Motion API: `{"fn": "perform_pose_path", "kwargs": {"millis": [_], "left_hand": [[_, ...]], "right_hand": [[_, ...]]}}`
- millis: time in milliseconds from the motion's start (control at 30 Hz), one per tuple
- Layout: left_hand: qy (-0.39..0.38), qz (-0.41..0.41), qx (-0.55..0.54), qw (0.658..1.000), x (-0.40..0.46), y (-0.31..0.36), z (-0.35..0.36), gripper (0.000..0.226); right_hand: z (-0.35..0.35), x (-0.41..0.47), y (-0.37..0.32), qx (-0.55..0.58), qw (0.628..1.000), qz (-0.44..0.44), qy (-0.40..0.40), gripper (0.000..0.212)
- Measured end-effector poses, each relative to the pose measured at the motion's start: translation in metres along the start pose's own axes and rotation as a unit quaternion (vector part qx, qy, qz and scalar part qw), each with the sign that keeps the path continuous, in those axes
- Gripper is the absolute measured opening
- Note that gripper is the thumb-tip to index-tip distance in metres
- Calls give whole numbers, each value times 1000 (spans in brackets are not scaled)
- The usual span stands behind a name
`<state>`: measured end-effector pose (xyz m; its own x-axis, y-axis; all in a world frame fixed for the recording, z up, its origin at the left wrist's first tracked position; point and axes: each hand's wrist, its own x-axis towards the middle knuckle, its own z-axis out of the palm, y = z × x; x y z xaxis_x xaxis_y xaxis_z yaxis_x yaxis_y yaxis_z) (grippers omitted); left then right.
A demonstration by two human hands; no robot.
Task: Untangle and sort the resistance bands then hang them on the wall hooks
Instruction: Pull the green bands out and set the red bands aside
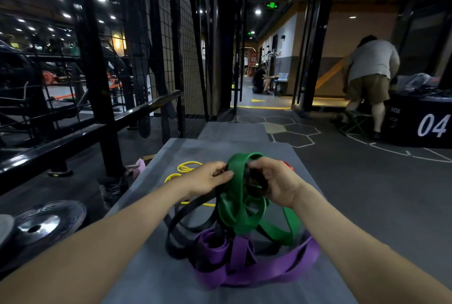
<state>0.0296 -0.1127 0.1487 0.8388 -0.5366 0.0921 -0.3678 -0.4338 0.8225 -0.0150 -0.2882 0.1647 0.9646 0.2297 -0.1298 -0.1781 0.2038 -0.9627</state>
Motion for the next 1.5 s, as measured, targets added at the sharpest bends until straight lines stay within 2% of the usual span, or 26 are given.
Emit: {"fn": "perform_pose_path", "kwargs": {"millis": [33, 100, 167, 267, 367, 467, 567, 633, 733, 800, 833, 967, 1033, 1133, 1233, 1300, 1367, 1400, 1433, 1500], "left_hand": [[-10, -8, -10, 1000, 1, -1, 3, 10], [-20, -18, 13, 1000, 2, 5, 6, 10], [-19, -11, 111, 994, 4, 10, 9, 19], [-8, -8, 216, 976, 2, 7, 8, 26], [9, -18, 248, 969, -2, -13, -4, 30], [101, -50, 232, 966, -10, -28, -28, 27], [232, -93, 247, 936, -20, -32, -60, 28], [261, -116, 276, 918, -24, -36, -77, 29], [232, -191, 379, 875, -29, -43, -79, 25], [220, -196, 472, 831, -29, -44, -67, 29], [210, -183, 487, 828, -26, -44, -58, 33], [107, -111, 404, 902, 4, -47, -5, 36], [51, -82, 406, 909, 21, -50, 21, 47], [-19, -70, 476, 876, 46, -60, 48, 54], [-88, -115, 545, 826, 71, -79, 58, 60], [-145, -147, 574, 792, 86, -87, 60, 63], [-179, -145, 605, 762, 95, -84, 59, 54], [-180, -134, 612, 758, 99, -81, 58, 48], [-162, -120, 608, 768, 106, -79, 54, 44], [-72, -94, 551, 826, 124, -71, 45, 39]], "right_hand": [[4, -1, -2, -28, 1000, -5, 5, 29], [7, 2, -2, -108, 991, -26, 75, 29], [8, 7, -1, -177, 972, -57, 146, 30], [6, 17, 6, -303, 929, -60, 206, 39], [-5, 22, 4, -274, 931, -61, 234, 26], [-20, 18, -6, -256, 928, -67, 262, 19], [-27, 16, -9, -273, 918, -89, 275, 11], [-26, 17, -8, -302, 907, -86, 280, 9], [-27, 22, -5, -315, 903, -78, 283, 17], [-31, 24, -3, -308, 905, -76, 283, 20], [-34, 23, -2, -319, 901, -71, 285, 20], [-55, 21, -1, -424, 851, -58, 305, 27], [-69, 18, -3, -470, 830, -50, 297, 28], [-95, 12, -12, -537, 792, -31, 290, 26], [-126, 12, -21, -593, 756, -13, 276, 40], [-147, 15, -25, -618, 744, 2, 255, 39], [-161, 20, -24, -650, 727, 22, 221, 33], [-166, 22, -22, -675, 708, 38, 203, 26], [-170, 26, -20, -707, 680, 48, 190, 21], [-175, 35, -16, -771, 607, 45, 187, 21]]}}
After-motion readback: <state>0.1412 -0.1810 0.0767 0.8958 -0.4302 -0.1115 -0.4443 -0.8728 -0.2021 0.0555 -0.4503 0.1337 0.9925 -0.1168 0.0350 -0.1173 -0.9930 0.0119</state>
